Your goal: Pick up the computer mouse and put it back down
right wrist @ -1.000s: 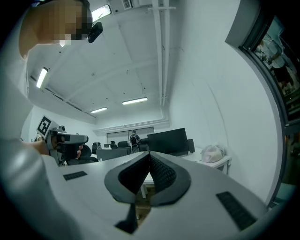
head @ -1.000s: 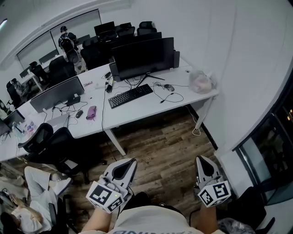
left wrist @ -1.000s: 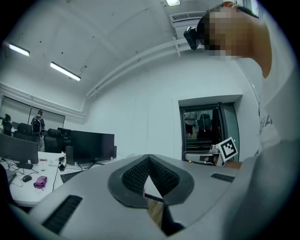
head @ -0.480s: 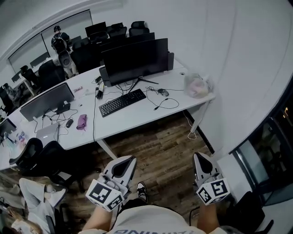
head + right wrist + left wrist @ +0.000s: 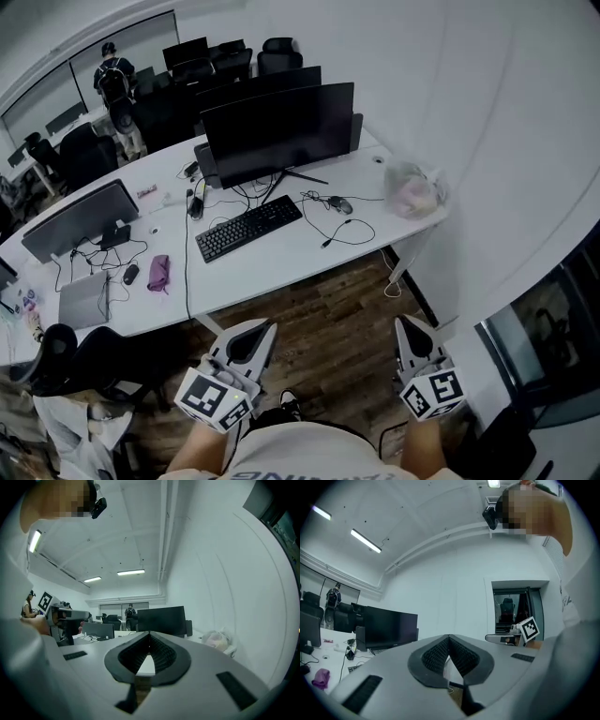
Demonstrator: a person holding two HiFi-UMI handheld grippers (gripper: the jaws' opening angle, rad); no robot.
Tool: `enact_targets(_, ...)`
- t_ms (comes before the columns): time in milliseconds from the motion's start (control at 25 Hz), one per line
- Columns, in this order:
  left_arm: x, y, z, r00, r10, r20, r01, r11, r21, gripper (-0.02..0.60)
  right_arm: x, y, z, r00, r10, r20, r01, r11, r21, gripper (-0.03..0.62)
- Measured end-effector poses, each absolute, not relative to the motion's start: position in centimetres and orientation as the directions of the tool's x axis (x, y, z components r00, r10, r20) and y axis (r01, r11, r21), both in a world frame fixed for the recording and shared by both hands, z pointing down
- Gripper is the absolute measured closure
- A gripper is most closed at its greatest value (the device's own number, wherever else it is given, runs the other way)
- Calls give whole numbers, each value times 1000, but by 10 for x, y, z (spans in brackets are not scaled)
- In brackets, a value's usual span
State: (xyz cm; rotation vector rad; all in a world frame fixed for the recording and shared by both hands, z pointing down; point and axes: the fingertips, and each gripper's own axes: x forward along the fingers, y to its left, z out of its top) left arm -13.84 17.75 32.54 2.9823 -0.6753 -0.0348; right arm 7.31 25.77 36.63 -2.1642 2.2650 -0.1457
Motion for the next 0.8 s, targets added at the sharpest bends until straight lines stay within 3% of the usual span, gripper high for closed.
enact_targets(800,-175,43,356,883,-469,-5,-462,-872,163,577,38,118,381,-81,-989,120,-997,81,-10,574)
